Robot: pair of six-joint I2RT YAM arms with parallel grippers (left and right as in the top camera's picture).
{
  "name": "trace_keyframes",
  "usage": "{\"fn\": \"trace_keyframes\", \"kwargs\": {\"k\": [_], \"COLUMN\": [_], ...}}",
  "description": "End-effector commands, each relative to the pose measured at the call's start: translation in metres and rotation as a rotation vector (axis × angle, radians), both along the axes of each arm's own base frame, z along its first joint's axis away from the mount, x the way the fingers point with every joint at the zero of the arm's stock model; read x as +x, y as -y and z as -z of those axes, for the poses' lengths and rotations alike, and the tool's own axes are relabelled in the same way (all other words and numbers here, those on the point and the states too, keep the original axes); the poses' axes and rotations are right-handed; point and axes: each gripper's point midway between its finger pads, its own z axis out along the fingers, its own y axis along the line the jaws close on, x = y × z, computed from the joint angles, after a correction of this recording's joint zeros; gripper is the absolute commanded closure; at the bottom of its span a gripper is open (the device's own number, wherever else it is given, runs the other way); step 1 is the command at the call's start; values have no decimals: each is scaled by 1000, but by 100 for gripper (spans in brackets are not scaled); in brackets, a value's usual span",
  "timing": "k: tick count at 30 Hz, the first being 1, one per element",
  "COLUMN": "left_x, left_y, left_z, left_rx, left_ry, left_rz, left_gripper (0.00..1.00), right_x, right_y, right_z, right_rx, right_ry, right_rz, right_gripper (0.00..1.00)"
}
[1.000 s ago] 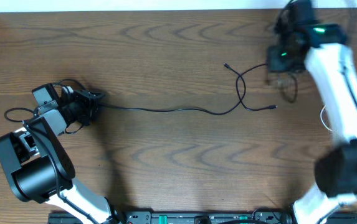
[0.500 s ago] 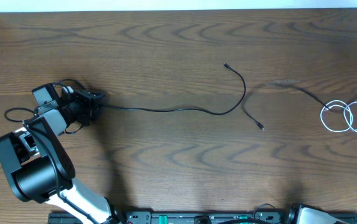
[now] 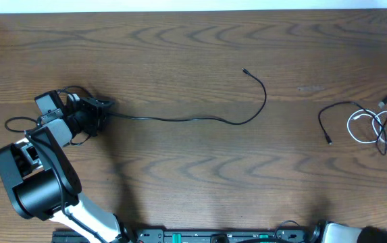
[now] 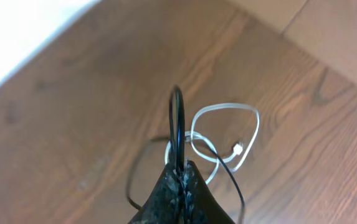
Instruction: Untangle cables
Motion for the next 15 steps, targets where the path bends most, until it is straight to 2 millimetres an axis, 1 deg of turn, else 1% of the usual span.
{"fn": "trace_keyframes", "kwargs": {"k": [1,3,4,6,8,9,11,12,13,14,15], "left_x": [-28,-28,-28,-28,-28,-28,-28,-28,-28,-28,-28], "left_y": [-6,-6,-6,-6,-6,-6,-6,-6,-6,-6,-6], "left_z": [45,45,45,45,45,45,45,45,45,45,45], "left_rx": [47,47,47,47,47,47,47,47,47,47,47], "left_ry": [-171,-171,-171,-171,-171,-171,-171,-171,-171,-171,-171], "left_rz": [-58,-58,-58,-58,-58,-58,-58,-58,-58,-58,-58], "left_gripper": [57,57,57,57,58,59,65,71,80,89,92], "right_x": [6,12,14,20,28,31,38,41,45,50,55], "right_y": [6,4,3,-1,-10,-15,-27,-36,-45,-60,-78], "right_z": [39,59,70,86,101,107,117,119,122,123,122], "right_rx": [19,41,57,86,132,156,222,260,305,354,399], "right_ry": [-108,-162,-187,-229,-262,-268,-268,-258,-246,-231,-213], "right_rz": [4,-27,-37,-77,-152,-181,-240,-272,-317,-396,-508], "right_gripper": [99,99,97,84,67,62,55,51,49,48,46]}}
